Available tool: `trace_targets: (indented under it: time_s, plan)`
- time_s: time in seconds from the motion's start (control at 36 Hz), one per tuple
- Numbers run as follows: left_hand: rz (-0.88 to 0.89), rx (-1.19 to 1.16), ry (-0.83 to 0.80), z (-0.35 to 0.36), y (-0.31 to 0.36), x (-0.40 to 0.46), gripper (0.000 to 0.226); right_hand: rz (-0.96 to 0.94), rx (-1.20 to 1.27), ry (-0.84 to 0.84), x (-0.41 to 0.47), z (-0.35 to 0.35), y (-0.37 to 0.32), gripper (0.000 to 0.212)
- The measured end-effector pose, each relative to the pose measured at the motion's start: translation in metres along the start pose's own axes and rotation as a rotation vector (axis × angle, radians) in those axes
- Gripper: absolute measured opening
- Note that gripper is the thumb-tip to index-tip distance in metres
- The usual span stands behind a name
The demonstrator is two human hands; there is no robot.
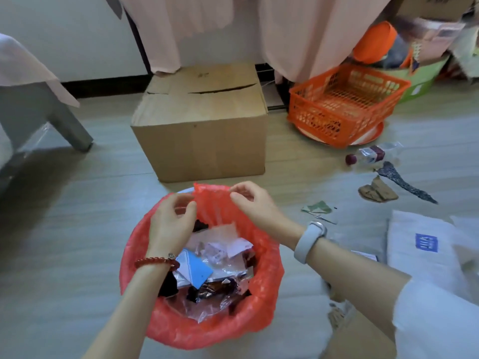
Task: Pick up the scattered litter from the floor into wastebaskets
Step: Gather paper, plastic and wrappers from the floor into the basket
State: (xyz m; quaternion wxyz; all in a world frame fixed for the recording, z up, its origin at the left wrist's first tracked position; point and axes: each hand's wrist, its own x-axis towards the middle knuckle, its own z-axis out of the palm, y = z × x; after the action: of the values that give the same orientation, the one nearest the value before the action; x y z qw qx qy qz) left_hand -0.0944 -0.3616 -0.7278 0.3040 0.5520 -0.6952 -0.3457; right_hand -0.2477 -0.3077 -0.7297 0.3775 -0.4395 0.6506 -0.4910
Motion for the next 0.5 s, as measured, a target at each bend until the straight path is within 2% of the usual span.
trace_targets:
  time_s: [0.11, 0.22, 0.31, 0.42, 0.5]
  plan:
    - [0.122, 0.045, -0.049, 0.030, 0.018, 0.000, 0.013, -0.008, 0.008, 0.099, 0.006, -0.030, 0.003, 0.019]
    - [0.276, 0.104, -0.170, 0.079, 0.041, -0.010, 0.016, 0.027, -0.170, 0.138, 0.007, -0.083, 0.026, 0.021]
    - [0.388, 0.171, -0.272, 0.126, 0.058, -0.020, 0.021, 0.140, -0.297, 0.159, 0.003, -0.130, 0.061, 0.024]
    - [0.521, 0.433, -0.409, 0.188, 0.071, -0.038, 0.028, 0.331, -0.632, 0.098, -0.014, -0.183, 0.133, 0.024]
    - [0.568, 0.577, -0.552, 0.233, 0.072, -0.050, 0.032, 0.406, -0.790, -0.062, -0.036, -0.204, 0.183, 0.039]
